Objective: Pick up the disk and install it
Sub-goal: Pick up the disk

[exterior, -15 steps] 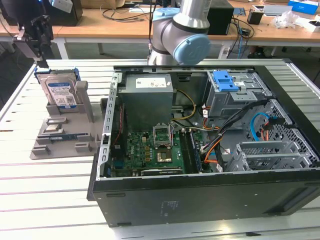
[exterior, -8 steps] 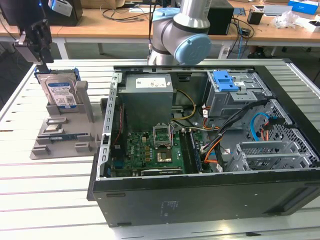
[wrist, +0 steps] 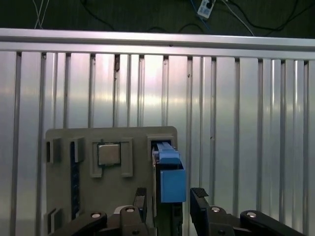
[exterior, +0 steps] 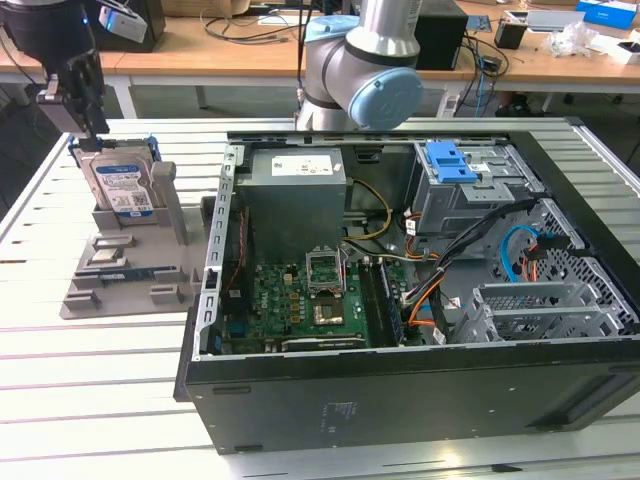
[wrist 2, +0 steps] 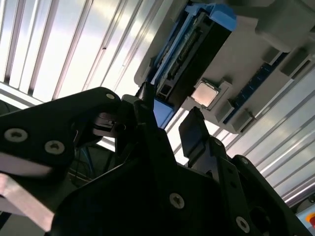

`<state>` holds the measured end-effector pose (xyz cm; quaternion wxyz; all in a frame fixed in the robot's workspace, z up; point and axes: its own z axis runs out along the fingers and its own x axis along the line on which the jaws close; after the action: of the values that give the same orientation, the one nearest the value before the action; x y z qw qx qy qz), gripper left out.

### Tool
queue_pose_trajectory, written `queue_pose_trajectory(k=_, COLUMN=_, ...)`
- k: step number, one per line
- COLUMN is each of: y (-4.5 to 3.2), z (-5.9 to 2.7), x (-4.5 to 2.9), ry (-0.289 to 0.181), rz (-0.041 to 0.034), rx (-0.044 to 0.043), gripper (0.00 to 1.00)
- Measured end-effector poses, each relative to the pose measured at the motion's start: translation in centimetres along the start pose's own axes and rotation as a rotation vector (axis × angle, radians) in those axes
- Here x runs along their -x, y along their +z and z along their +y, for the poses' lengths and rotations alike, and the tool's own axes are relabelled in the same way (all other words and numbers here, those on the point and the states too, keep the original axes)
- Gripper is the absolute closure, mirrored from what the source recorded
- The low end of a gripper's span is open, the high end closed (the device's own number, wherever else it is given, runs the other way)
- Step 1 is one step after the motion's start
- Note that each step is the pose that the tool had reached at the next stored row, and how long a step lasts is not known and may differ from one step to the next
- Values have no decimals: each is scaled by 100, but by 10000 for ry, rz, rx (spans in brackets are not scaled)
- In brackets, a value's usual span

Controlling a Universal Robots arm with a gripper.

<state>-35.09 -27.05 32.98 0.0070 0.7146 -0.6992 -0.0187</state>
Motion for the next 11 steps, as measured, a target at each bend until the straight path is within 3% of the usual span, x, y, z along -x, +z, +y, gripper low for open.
queue_pose_trajectory(k=11, y=250, z=14, x=-4, ry=-31, rz=1, rx=0, gripper=52)
